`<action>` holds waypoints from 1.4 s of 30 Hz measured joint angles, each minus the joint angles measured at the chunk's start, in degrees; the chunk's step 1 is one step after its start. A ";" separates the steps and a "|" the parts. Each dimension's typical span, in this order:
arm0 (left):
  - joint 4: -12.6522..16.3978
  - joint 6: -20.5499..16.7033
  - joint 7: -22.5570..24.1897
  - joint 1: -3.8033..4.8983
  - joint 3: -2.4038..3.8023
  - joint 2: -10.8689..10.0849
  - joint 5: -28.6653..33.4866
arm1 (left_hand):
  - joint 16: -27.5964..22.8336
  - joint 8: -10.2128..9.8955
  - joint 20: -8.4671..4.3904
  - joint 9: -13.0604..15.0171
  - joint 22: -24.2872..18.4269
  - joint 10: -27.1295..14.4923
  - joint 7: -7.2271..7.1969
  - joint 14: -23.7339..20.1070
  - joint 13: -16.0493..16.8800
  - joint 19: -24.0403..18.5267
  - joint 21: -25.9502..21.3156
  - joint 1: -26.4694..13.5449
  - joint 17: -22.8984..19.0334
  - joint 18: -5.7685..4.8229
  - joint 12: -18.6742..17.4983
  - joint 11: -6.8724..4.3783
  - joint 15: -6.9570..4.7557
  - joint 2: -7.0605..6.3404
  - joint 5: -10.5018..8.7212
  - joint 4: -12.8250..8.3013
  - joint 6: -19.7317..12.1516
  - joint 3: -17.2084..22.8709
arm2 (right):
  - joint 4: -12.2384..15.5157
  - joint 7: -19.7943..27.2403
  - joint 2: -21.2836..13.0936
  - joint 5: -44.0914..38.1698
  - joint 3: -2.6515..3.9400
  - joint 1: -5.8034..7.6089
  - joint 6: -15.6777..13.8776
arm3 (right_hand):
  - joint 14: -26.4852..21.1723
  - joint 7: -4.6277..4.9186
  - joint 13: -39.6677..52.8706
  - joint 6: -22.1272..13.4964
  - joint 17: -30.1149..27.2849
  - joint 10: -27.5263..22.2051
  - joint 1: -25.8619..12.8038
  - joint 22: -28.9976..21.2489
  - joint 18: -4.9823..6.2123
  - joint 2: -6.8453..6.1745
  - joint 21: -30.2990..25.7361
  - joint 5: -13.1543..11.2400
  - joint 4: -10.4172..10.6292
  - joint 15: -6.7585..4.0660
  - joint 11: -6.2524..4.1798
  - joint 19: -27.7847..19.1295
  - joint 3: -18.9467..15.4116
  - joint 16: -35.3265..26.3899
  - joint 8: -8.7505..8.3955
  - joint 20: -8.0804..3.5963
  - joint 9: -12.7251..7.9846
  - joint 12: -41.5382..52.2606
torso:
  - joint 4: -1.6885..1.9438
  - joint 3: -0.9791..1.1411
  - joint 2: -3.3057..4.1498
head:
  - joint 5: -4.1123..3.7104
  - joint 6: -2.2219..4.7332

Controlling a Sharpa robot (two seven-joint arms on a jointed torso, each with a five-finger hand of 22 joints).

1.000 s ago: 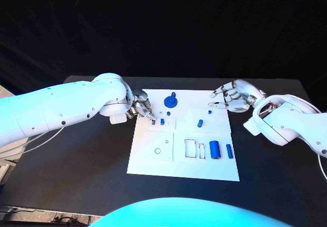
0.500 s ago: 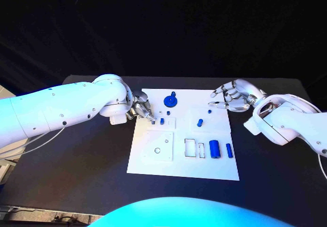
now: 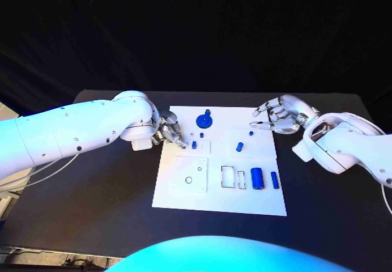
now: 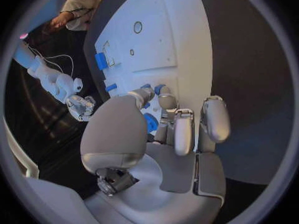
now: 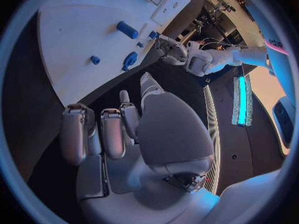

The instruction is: Assemble the parts on the task board

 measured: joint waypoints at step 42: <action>-0.21 -1.04 1.69 -0.27 -0.04 -0.15 1.82 | 0.23 -1.20 0.58 -1.85 0.08 0.02 0.87 0.21 0.63 -0.59 -0.20 -1.94 0.00 0.00 0.22 0.45 0.62 0.53 -0.01 0.55 -0.09 4.40 | -0.05 0.00 -0.03 0.00 0.00 -0.01 0.02 | 0.00 0.00 0.00 0.00 0.03 0.00 0.00 -0.02 0.00 0.00 0.00 0.00 0.00 0.00 0.00 0.00 0.00 0.00 0.00 0.00 -0.04 0.00 | 0.00 -0.01 -0.04 | -0.15 -0.26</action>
